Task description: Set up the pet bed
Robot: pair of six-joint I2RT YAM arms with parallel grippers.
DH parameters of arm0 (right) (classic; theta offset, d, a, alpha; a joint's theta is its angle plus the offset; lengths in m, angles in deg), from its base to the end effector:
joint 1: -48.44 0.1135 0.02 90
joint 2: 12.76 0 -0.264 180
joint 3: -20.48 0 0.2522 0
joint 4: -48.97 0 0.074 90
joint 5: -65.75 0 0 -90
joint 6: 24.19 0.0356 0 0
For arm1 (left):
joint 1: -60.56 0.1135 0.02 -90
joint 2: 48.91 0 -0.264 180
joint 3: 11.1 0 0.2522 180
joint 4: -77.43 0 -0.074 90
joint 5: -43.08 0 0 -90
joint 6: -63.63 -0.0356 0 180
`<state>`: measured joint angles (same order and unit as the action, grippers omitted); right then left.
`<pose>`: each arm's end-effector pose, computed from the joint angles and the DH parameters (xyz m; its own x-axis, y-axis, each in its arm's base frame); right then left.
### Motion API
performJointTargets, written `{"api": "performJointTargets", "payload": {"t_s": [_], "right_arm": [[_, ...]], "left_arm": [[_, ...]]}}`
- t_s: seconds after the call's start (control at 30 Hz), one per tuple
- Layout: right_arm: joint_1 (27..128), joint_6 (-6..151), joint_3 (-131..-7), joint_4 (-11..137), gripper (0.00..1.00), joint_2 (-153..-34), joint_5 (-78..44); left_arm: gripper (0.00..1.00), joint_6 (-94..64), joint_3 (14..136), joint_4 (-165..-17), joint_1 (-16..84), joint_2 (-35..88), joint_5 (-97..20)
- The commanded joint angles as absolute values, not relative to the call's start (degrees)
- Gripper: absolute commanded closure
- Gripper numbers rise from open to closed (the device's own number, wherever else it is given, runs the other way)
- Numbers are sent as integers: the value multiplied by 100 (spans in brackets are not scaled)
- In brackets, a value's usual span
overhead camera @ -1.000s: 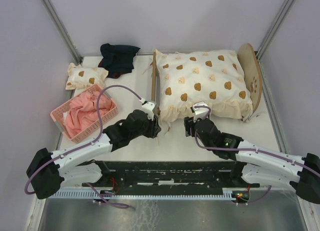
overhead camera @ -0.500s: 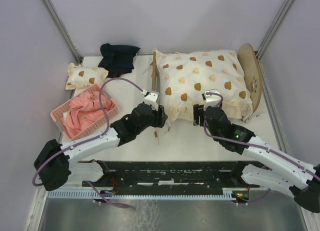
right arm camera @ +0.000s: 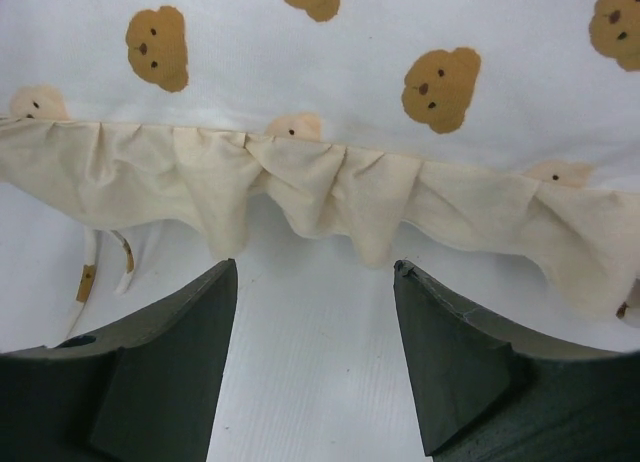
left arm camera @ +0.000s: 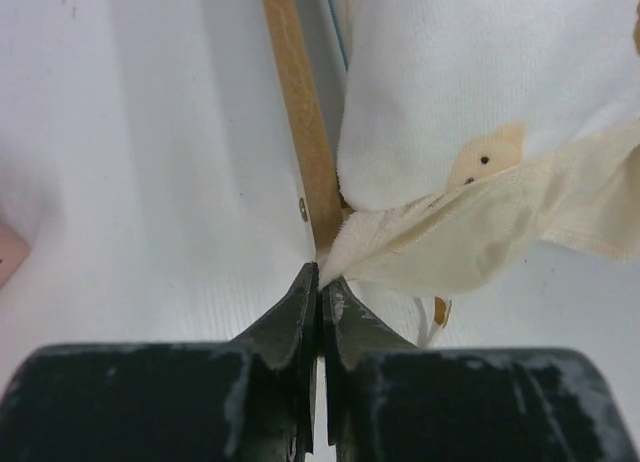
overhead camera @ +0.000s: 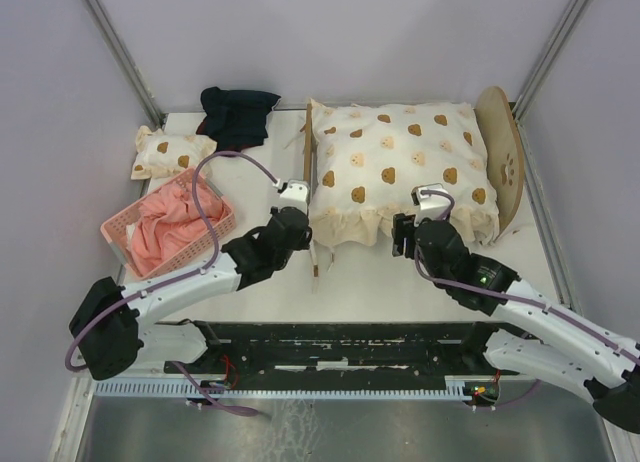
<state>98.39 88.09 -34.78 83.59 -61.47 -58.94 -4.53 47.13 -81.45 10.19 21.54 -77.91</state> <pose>0.1361 0.1305 0.2920 -0.3963 0.0130 -0.9180 -0.1686 0.9819 0.0867 0.1834 -0.1928 0.2515 -0.4689 0.0663 -0.8807 0.2278 0.9725 -0.0481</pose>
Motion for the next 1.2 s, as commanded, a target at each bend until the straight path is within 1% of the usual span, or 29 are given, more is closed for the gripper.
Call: {"api": "performJointTargets", "payload": {"t_s": [0.0,0.1,0.13,0.2,0.27,0.37,0.47,0.57,0.83,0.9,0.93,1.0,1.07,1.1,1.13,1.17], "right_arm": [[9819,8876,-3461,8378,28,-5935,-5991],[9818,8863,-3434,8468,28,-5840,-5964],[9819,8860,-3424,8520,28,-5806,-5943],[9819,8855,-3424,8618,28,-5735,-5896],[9819,8871,-3432,8690,28,-5659,-5843],[9818,8897,-3428,8729,28,-5536,-5707],[9819,8928,-3445,8783,28,-5491,-5630],[9819,8968,-3497,8891,28,-5511,-5606],[9816,9020,-3326,9015,29,-5433,-5430],[9818,9016,-3304,9054,29,-5365,-5412],[9818,9023,-3309,9085,29,-5335,-5402],[9817,9011,-3310,9150,29,-5273,-5353],[9819,9009,-3314,9220,29,-5230,-5234],[9816,9016,-3322,9275,29,-5215,-5172],[9817,9037,-3333,9352,29,-5191,-5122],[9818,9068,-3335,9428,29,-5176,-5065]], "left_arm": [[85,-374,4941,-7887,1047,2156,-8444],[62,-330,5031,-7839,1051,2122,-8168],[56,-315,5060,-7840,1049,2032,-8032],[49,-295,5111,-7864,1047,1831,-7763],[46,-289,5193,-7868,1052,1632,-7757],[41,-388,5343,-7950,1042,1500,-8209],[40,-545,5544,-8073,1083,1658,-8487],[40,-693,5693,-8320,1265,2055,-8397],[44,-783,5991,-8742,1579,3255,-7860],[49,-754,6079,-8671,1648,3479,-7832],[55,-748,6119,-8569,1690,3552,-7863],[74,-832,6141,-8461,1769,3622,-7949],[89,-1078,6090,-8424,1890,3553,-7916],[95,-1242,6058,-8428,1969,3490,-7801],[97,-1472,5996,-8448,2062,3401,-7669],[97,-1720,5952,-8462,2145,3307,-7515]]}}
